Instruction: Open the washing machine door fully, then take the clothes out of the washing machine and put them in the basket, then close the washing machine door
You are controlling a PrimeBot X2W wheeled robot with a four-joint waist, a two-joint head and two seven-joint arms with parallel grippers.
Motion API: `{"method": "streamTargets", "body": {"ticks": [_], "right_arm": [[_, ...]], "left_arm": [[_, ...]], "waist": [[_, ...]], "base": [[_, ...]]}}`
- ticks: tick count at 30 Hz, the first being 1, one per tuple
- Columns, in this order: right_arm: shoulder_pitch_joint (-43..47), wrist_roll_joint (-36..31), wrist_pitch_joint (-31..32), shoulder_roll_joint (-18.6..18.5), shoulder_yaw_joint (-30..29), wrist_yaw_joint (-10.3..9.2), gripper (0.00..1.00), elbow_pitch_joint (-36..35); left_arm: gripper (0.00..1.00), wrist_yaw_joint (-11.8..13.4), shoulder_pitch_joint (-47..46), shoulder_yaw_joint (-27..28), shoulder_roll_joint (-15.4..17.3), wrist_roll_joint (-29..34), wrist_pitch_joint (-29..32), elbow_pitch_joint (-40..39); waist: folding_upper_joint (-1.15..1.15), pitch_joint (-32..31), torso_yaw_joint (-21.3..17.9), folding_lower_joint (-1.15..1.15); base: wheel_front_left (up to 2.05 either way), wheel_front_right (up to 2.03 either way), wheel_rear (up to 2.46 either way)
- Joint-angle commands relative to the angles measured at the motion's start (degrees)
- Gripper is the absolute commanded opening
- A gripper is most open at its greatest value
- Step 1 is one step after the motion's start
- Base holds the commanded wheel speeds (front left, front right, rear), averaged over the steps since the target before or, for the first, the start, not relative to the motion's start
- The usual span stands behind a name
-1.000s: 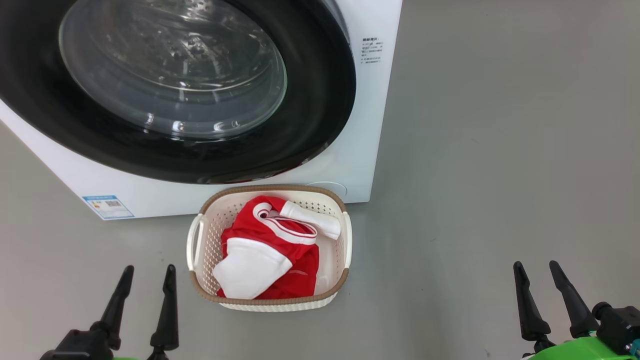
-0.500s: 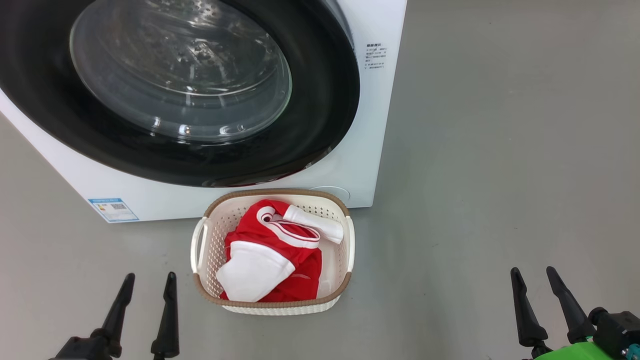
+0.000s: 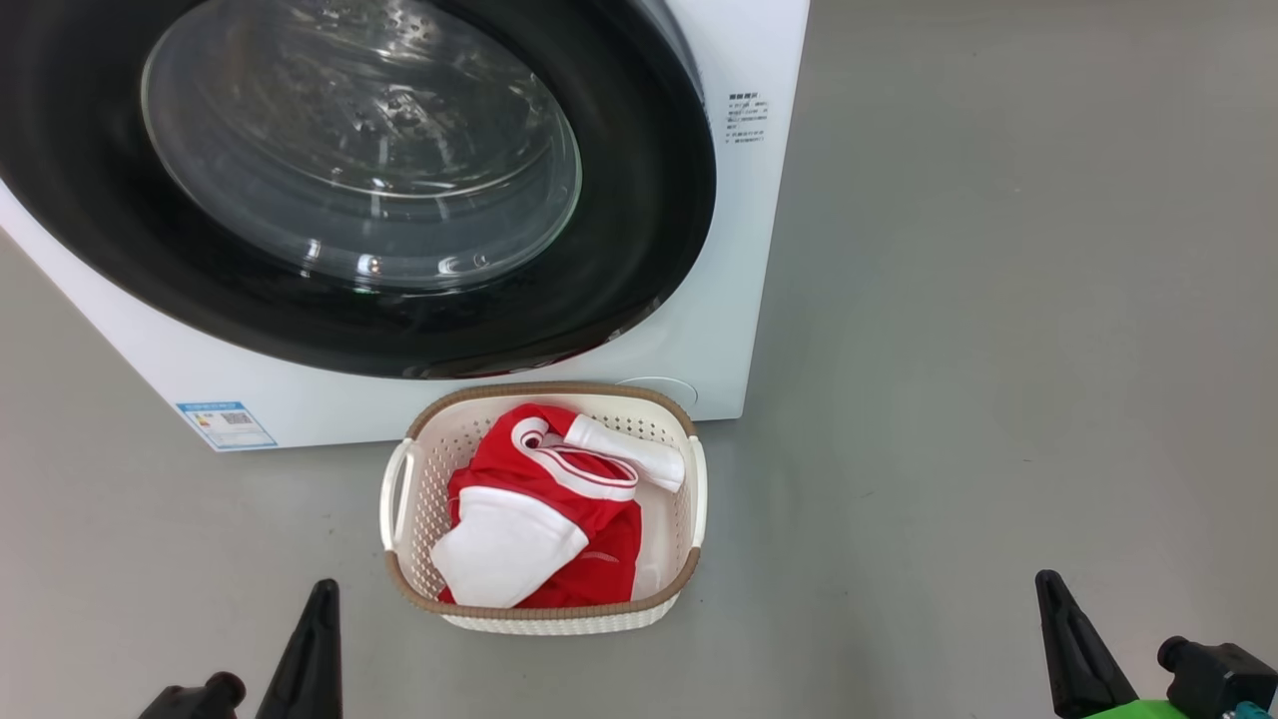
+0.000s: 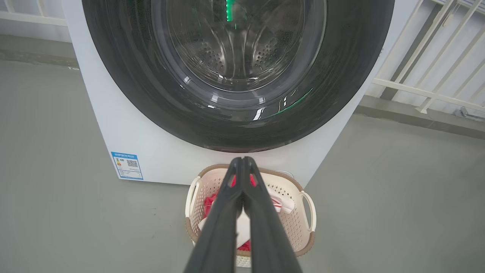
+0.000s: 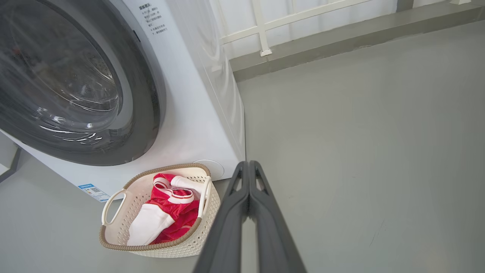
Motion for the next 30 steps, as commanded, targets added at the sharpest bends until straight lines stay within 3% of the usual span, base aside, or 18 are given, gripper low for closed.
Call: {"method": "streamTargets", "body": {"ticks": [1,5,30], "right_arm": [[-0.57,1.57,0.20,-0.72,0.08,0.00,0.00,-1.36],[-1.03,3.96,0.79,-0.83,0.14,-0.01,0.00,-1.31],[-3.36,18.08,4.54,-1.34,0.25,-0.02,0.00,-1.64]], "left_arm": [[0.00,-0.03,-0.31,0.21,0.62,-1.52,0.25,-1.20],[0.00,-0.04,-0.60,0.26,0.69,-4.12,0.87,-1.07],[0.00,-0.11,-1.93,0.71,1.04,-19.61,4.71,-0.83]], "waist": [[0.00,-0.08,-0.05,0.08],[0.00,-0.15,-0.14,-0.02],[0.00,-1.25,-0.69,-0.02]], "base": [[0.00,0.00,0.00],[0.00,0.00,0.00],[0.00,0.00,0.00]]}}
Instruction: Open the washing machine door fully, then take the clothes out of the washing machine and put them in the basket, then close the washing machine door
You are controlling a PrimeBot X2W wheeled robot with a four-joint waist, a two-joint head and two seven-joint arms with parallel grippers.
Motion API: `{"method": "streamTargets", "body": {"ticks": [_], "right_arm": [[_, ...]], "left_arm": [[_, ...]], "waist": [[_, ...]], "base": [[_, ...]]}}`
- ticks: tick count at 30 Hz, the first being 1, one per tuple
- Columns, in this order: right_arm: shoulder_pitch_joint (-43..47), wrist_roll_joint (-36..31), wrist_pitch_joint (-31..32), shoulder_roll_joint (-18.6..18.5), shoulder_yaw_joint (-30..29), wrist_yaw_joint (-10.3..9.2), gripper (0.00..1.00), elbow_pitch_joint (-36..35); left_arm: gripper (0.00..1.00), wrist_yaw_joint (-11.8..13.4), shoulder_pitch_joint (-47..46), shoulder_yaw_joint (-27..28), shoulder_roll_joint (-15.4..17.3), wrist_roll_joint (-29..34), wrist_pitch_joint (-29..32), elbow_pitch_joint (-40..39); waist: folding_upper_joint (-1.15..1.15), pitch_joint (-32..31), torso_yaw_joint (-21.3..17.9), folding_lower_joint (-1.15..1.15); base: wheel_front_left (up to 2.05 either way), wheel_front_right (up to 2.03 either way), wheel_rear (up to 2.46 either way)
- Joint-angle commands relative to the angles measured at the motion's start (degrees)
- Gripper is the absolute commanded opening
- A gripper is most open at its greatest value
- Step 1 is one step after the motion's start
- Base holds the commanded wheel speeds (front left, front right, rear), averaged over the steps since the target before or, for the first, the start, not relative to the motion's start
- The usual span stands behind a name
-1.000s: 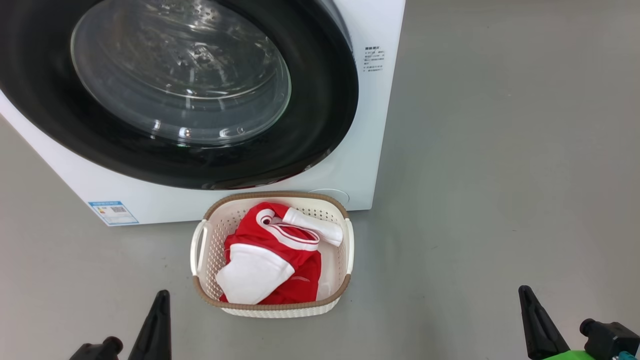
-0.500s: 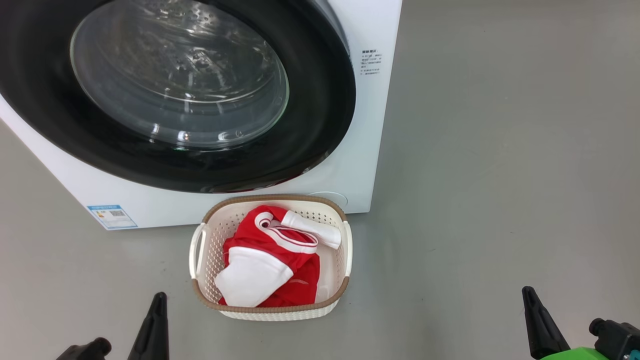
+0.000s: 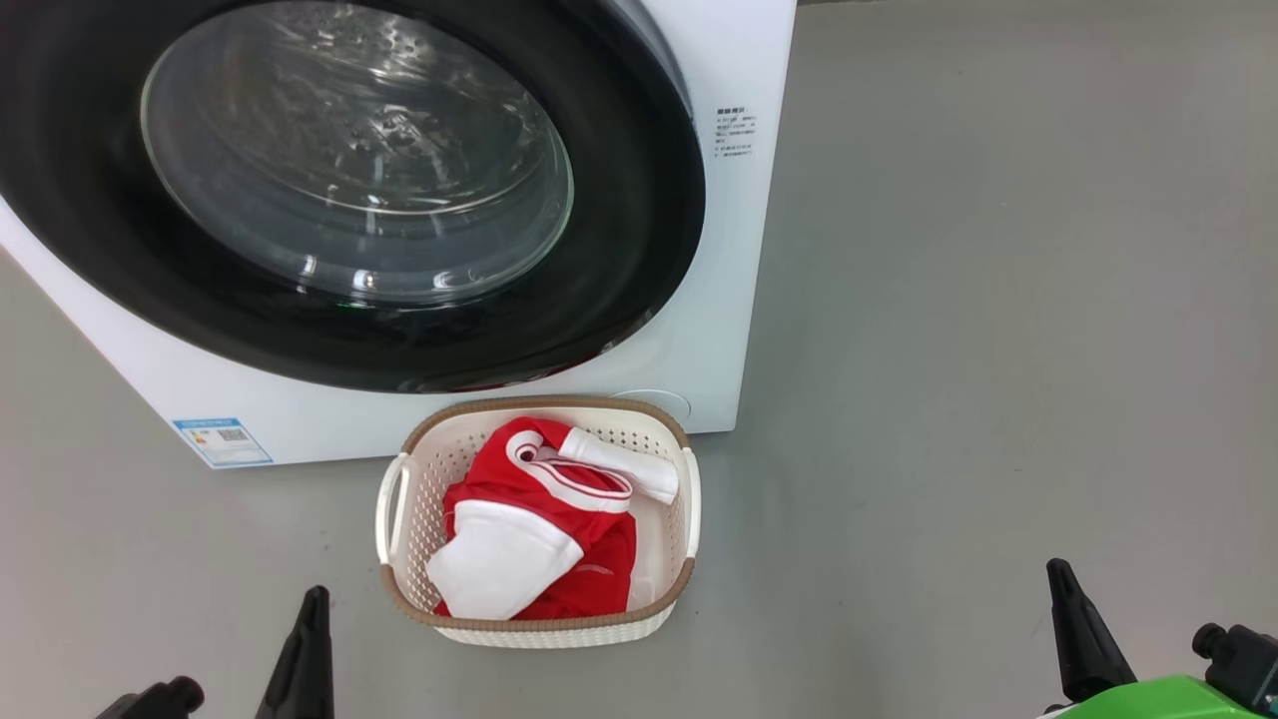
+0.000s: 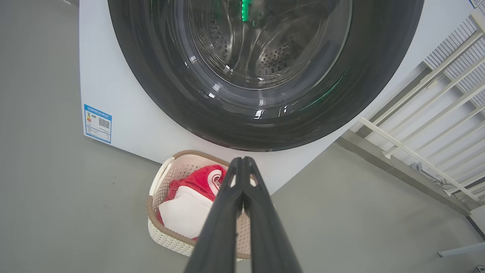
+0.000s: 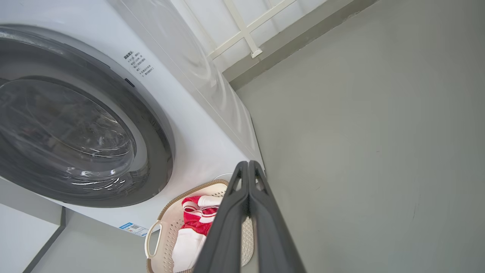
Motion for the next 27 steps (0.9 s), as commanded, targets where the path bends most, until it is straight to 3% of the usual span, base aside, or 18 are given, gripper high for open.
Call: {"method": "streamTargets", "body": {"ticks": [1,27], "right_arm": [[-2.05,1.24,0.15,-1.04,0.27,-0.02,0.00,-1.48],[-4.59,16.90,4.63,-1.38,0.09,-0.03,0.00,-1.93]], "left_arm": [[0.00,-0.12,-1.77,0.68,0.95,-1.31,0.33,-1.25],[0.00,-0.21,-3.19,1.29,1.26,-18.69,4.74,-1.08]], "waist": [[0.00,-0.03,-0.02,-0.01],[0.00,-1.29,-0.63,-0.01]], "base": [[0.00,0.00,0.00],[0.00,0.00,0.00]]}}
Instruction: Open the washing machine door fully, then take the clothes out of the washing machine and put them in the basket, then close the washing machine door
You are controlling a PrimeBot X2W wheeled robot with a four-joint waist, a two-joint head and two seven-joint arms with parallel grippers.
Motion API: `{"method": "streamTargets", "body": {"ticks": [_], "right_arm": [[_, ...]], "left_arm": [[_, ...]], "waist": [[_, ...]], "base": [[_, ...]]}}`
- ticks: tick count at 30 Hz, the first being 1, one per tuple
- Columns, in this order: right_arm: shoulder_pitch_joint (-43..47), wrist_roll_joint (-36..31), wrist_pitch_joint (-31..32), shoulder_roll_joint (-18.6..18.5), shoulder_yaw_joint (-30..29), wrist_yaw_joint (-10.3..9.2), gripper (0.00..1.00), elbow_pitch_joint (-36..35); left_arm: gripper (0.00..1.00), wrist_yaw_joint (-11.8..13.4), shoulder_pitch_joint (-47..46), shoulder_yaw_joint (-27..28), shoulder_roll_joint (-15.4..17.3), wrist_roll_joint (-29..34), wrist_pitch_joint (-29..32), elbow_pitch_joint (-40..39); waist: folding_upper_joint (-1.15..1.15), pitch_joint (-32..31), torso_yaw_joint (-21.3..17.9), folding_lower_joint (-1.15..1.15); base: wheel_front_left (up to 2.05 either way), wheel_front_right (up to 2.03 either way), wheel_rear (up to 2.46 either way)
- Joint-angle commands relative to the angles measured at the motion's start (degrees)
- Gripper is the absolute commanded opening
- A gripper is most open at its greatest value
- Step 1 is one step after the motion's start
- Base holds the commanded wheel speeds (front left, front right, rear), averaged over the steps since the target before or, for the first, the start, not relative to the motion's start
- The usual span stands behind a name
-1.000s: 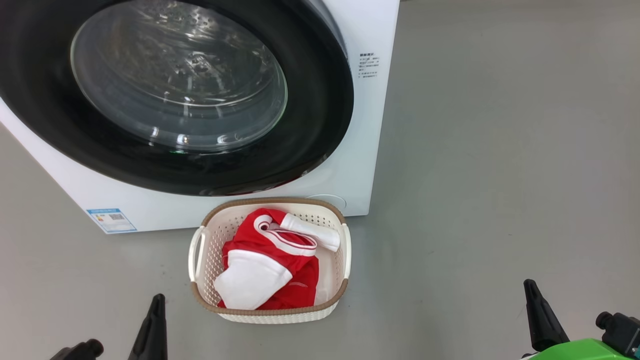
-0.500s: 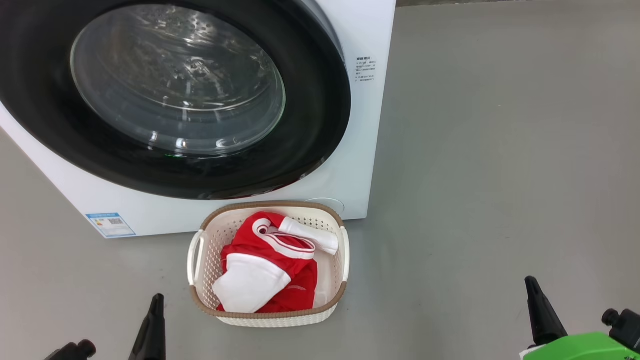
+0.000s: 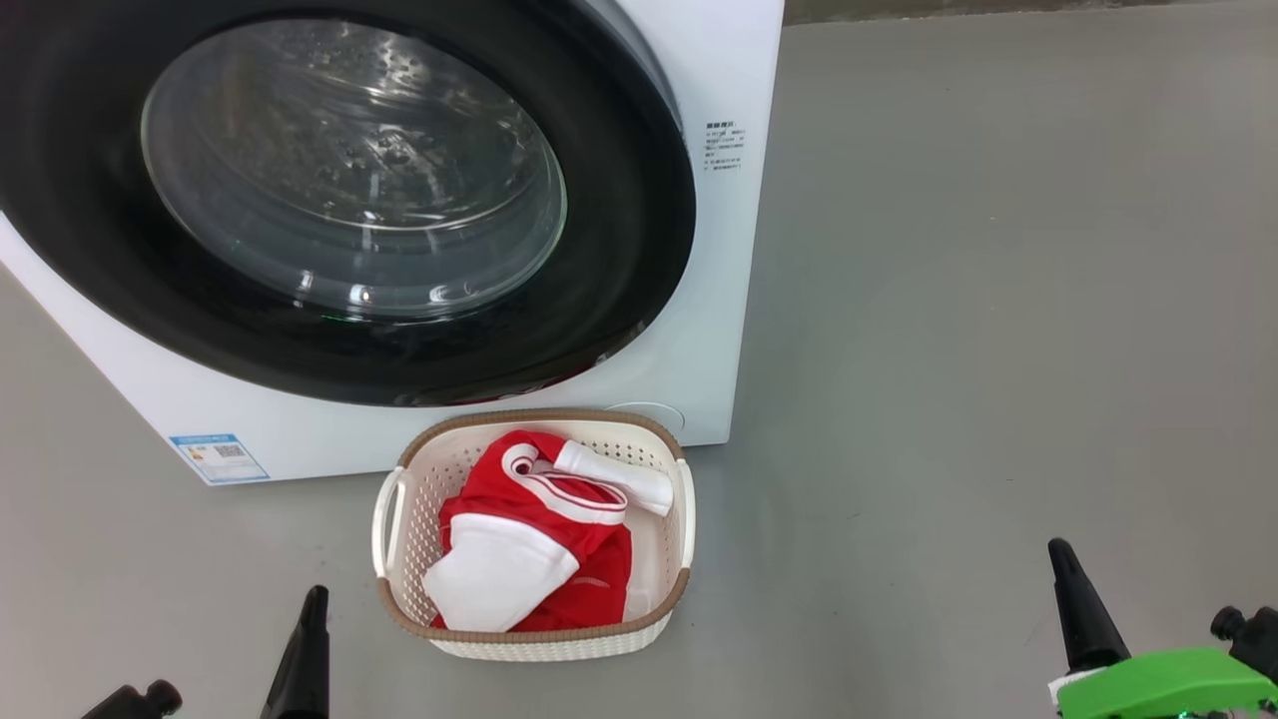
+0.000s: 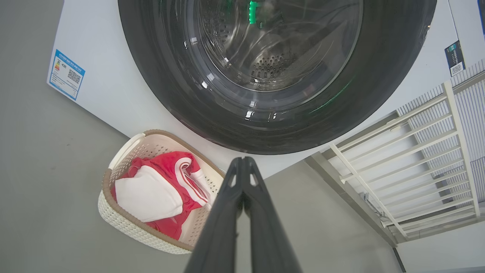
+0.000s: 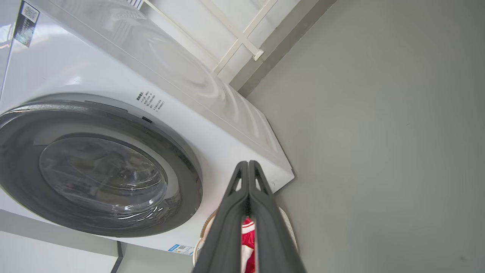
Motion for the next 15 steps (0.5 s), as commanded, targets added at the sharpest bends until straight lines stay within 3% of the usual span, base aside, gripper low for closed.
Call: {"method": "streamTargets", "body": {"ticks": [1,15], "right_arm": [[-2.86,1.74,0.37,-1.14,0.28,-0.03,0.00,-1.67],[-4.09,9.21,2.59,-1.24,0.11,-0.03,0.00,-1.88]], "left_arm": [[0.00,-0.20,-2.56,1.19,1.09,-1.95,0.37,-1.26],[0.00,-0.24,-3.24,1.51,1.22,-10.29,2.52,-1.17]], "waist": [[0.00,-0.09,-0.05,0.00],[0.00,-0.70,-0.34,0.00]], "base": [[0.00,0.00,0.00],[0.00,0.00,0.00]]}}
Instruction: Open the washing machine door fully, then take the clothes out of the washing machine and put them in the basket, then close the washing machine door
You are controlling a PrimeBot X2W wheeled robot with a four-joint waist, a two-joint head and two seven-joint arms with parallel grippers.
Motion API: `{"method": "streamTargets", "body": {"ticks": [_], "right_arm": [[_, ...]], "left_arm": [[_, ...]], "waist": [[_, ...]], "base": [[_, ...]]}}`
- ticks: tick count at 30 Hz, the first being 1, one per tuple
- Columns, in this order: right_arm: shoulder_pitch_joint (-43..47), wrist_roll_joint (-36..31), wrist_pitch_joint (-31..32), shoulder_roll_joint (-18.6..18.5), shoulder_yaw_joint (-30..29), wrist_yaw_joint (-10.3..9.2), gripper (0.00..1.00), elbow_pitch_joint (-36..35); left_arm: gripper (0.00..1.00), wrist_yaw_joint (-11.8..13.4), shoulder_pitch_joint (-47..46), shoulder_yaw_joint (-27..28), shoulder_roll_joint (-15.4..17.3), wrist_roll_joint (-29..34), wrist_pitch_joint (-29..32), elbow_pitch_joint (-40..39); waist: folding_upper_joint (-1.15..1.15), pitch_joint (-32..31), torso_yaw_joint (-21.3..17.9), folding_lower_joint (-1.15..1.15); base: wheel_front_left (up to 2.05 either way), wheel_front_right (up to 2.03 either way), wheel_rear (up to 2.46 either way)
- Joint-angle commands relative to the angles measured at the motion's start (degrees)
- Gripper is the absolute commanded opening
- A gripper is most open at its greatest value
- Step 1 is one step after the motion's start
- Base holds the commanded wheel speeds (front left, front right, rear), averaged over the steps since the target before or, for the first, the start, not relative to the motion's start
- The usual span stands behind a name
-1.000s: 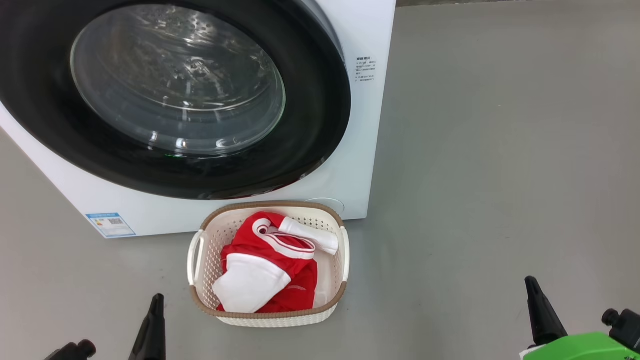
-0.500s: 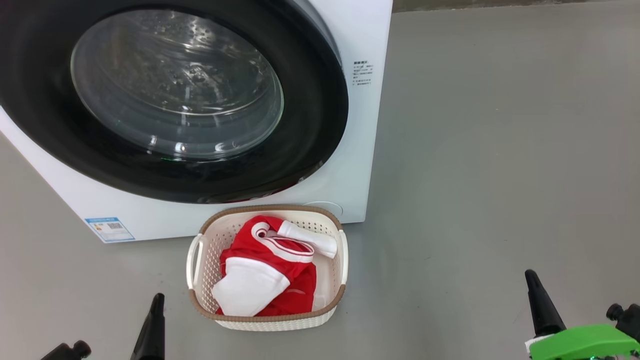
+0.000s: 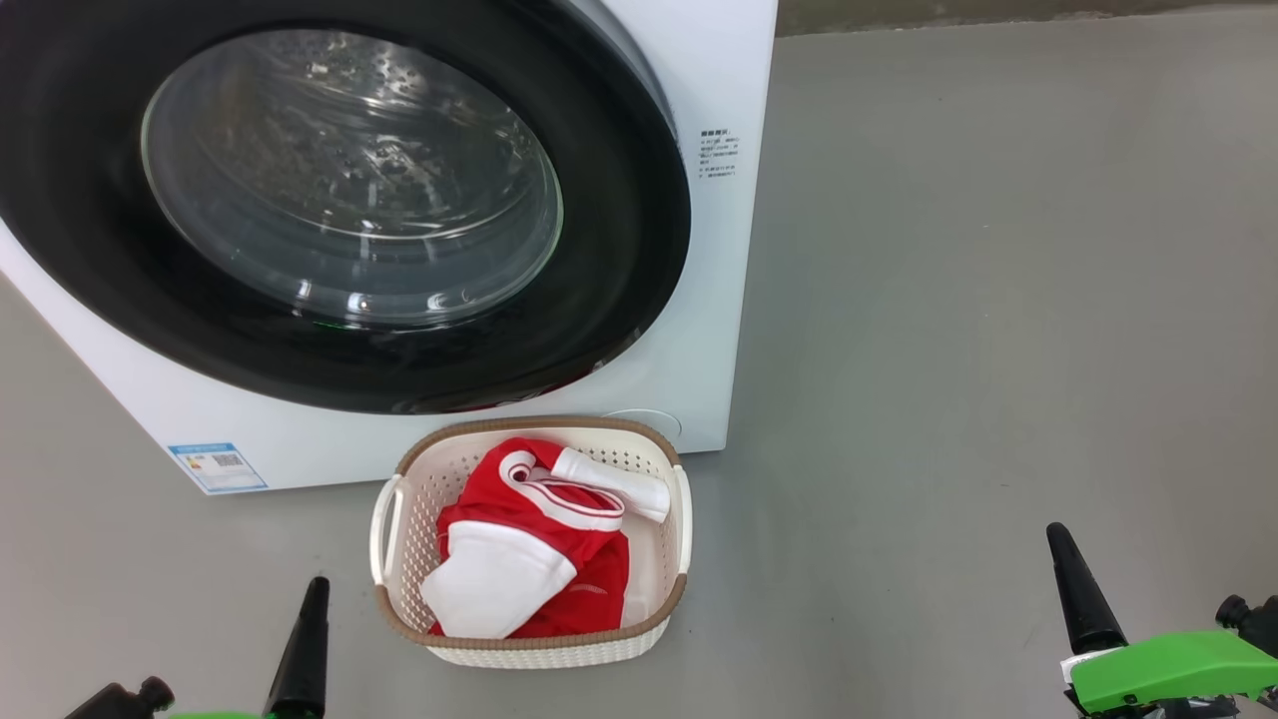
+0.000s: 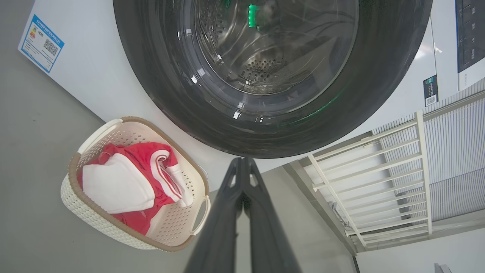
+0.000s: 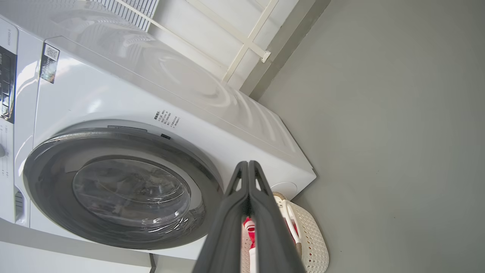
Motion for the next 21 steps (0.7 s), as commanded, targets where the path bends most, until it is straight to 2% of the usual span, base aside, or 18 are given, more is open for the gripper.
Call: {"method": "streamTargets", "body": {"ticks": [1,21], "right_arm": [[-2.50,1.47,0.36,-1.12,0.34,-0.02,0.00,-1.64],[-4.40,12.89,3.82,-1.23,0.01,-0.03,0.00,-1.96]], "left_arm": [[0.00,-0.25,-2.27,1.42,1.14,-1.36,0.29,-1.26],[0.00,-0.32,-3.32,1.94,1.32,-14.15,3.61,-1.13]], "waist": [[0.00,-0.05,-0.03,0.00],[0.00,-0.98,-0.48,0.00]], "base": [[0.00,0.00,0.00],[0.00,0.00,0.00]]}}
